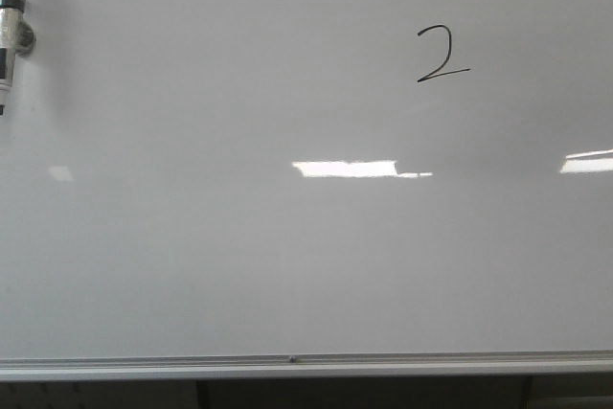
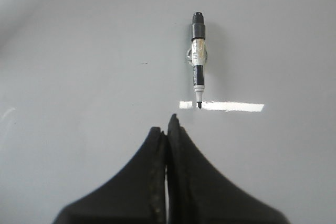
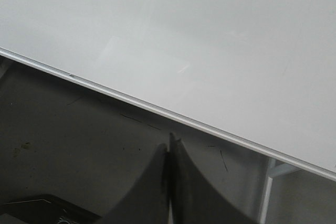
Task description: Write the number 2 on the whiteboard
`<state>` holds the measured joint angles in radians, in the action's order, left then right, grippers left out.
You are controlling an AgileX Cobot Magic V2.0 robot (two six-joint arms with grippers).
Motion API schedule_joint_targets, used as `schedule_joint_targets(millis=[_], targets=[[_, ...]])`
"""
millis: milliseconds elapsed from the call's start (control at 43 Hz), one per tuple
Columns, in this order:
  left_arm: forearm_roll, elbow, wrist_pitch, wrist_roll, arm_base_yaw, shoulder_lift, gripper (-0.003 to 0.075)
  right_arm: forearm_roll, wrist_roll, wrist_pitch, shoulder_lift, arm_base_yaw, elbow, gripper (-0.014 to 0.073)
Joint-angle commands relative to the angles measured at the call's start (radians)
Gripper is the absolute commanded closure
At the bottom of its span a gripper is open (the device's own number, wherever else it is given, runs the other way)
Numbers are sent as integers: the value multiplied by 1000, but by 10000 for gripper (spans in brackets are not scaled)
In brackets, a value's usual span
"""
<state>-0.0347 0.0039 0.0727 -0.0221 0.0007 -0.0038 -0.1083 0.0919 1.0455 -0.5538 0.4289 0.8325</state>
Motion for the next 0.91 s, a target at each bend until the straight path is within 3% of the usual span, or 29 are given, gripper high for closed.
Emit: schedule_joint_targets(millis=[0, 558, 674, 884], targets=[[1, 35, -84, -12, 0, -28, 741, -10, -9, -54, -5, -5, 21, 662], [1, 35, -84, -12, 0, -28, 741, -10, -9, -67, 27, -11, 1, 662], [1, 35, -84, -12, 0, -26, 741, -5, -9, -92, 97, -96, -48, 662], [1, 35, -84, -12, 0, -26, 741, 8, -9, -406, 292, -315, -248, 662]])
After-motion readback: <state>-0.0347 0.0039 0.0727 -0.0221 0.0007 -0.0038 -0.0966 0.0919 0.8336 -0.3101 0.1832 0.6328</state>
